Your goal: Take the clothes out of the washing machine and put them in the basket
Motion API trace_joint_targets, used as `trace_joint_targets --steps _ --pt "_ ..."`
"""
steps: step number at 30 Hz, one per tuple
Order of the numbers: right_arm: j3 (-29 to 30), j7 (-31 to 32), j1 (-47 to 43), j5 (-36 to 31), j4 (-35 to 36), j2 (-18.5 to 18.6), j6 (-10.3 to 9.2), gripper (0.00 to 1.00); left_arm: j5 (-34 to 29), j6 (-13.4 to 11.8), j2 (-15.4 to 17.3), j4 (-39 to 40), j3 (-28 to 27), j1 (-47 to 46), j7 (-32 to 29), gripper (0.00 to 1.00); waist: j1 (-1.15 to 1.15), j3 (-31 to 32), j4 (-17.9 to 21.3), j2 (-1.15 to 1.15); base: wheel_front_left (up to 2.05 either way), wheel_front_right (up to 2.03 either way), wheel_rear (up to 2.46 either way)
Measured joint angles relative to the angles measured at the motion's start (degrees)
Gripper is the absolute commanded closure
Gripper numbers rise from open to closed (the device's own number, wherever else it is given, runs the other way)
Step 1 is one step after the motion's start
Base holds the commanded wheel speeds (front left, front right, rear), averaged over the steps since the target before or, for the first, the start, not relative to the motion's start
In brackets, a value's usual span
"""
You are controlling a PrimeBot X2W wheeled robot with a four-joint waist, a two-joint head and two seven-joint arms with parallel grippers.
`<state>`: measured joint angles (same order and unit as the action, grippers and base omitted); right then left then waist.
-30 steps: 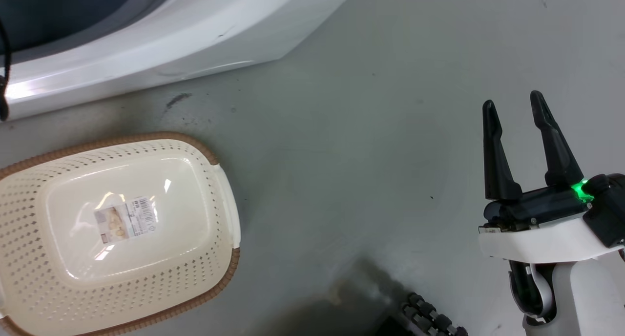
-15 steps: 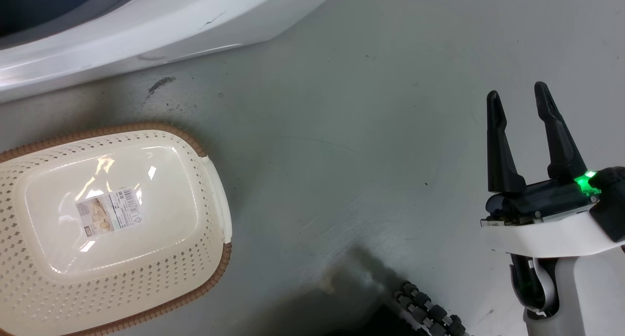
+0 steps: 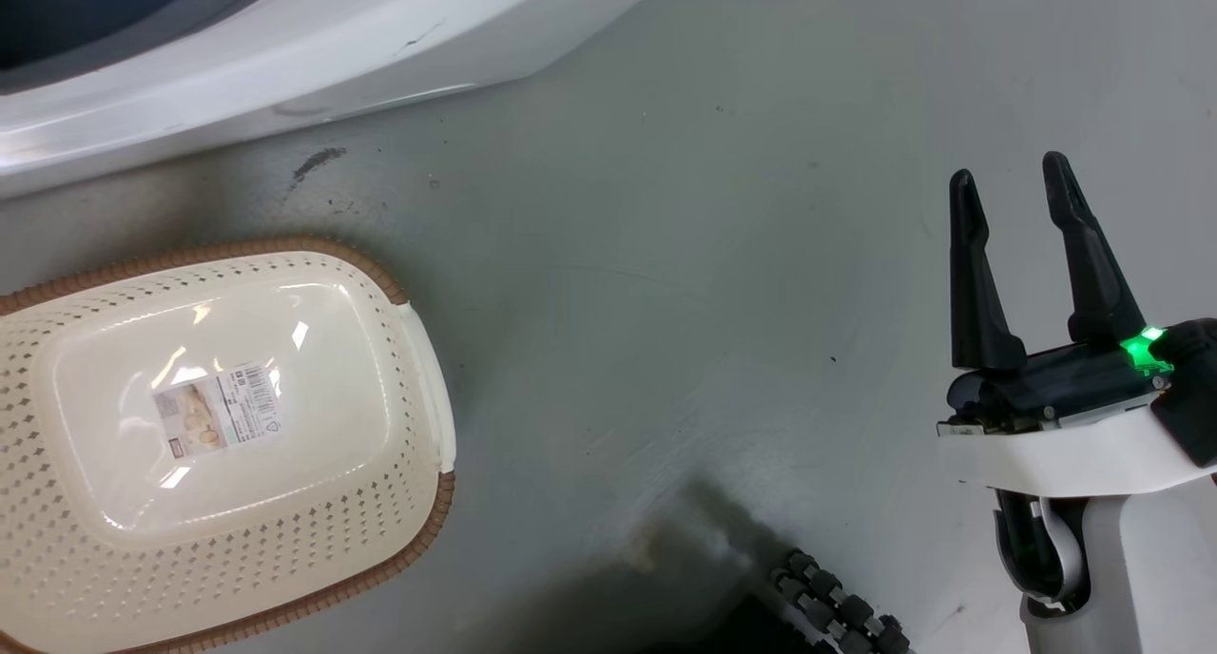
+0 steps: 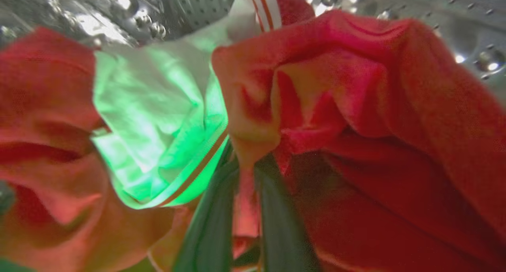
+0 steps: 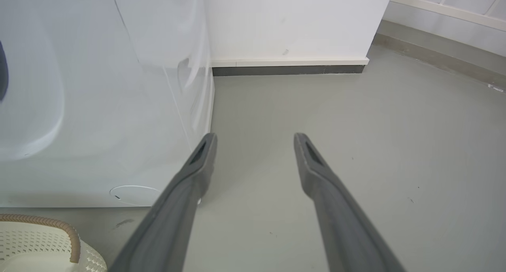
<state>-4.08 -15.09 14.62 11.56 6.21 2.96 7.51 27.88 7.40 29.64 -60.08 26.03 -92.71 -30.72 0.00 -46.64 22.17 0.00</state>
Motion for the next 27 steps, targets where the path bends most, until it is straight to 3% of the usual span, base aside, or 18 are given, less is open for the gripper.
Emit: trace_joint_targets --steps 5,18,27 --pt "0.63 0.0 -0.01 -0.79 0.03 -0.02 0.0 0.0 1.68 0.0 -1.24 0.65 0.51 1.52 6.16 1.0 0.0 1.62 -0.98 0.0 0.0 0.0 0.0" --pt "2.08 0.01 -2.71 -6.22 -0.71 -0.05 0.01 0.0 12.96 -0.01 -4.79 8.2 5.53 18.53 20.94 1.0 0.0 10.76 -7.55 0.0 0.0 0.0 0.0" --pt "1.94 0.0 -4.62 -8.12 -1.61 -0.07 0.01 0.0 16.83 -0.01 -3.0 13.17 11.24 25.6 24.73 1.0 -0.01 17.4 -11.91 0.0 0.0 0.0 0.0"
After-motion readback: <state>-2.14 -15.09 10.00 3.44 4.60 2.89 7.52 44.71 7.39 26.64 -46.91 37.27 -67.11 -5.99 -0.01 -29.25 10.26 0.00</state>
